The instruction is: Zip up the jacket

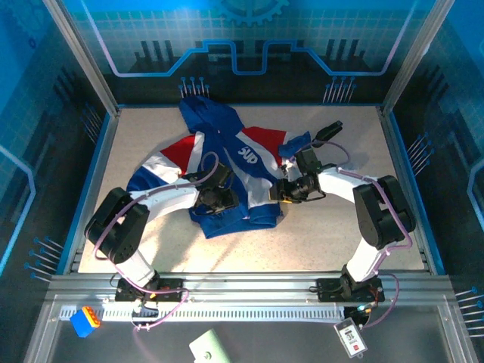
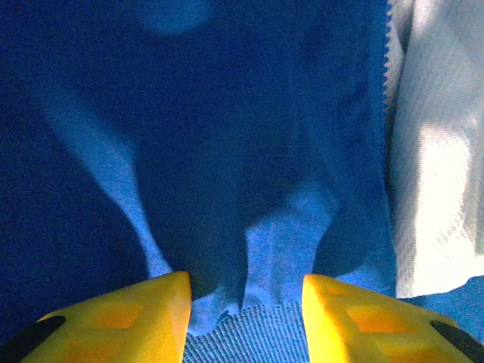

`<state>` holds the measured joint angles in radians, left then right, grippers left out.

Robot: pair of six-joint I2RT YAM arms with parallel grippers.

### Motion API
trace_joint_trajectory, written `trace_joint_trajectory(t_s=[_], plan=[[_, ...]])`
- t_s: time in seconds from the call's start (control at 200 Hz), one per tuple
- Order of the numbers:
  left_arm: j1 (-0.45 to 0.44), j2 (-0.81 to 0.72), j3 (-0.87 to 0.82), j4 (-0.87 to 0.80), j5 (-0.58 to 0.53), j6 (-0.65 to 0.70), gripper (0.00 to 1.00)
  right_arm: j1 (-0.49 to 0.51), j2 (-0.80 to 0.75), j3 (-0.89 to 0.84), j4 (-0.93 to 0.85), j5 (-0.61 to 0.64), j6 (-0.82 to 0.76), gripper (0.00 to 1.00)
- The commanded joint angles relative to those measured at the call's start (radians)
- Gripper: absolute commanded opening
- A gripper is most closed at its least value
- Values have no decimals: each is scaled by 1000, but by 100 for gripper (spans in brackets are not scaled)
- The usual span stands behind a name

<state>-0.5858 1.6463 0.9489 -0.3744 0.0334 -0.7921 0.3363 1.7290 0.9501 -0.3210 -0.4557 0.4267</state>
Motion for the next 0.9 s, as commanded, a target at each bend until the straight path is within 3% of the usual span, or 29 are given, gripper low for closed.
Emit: trace_joint_trajectory(t_s=[0.0, 0.115, 0.315, 0.635, 0.76, 0.896], plan=[[-3, -5, -18, 26, 20, -31, 43, -13, 14, -28, 58, -61, 21, 50], [-4, -6, -35, 41, 19, -41, 43, -13, -4, -53, 70, -65, 29, 51], [-4, 1, -39, 46, 18, -39, 43, -26, -51, -65, 14, 19, -7, 63], [-3, 4, -35, 43, 14, -32, 43, -23, -37, -161, 143, -156, 50, 60], [-4, -2, -33, 39, 10, -29, 43, -23, -54, -161, 152, -165, 57, 53], [-3, -15, -35, 28, 1, -24, 43, -22, -121, -144, 113, -144, 45, 33]])
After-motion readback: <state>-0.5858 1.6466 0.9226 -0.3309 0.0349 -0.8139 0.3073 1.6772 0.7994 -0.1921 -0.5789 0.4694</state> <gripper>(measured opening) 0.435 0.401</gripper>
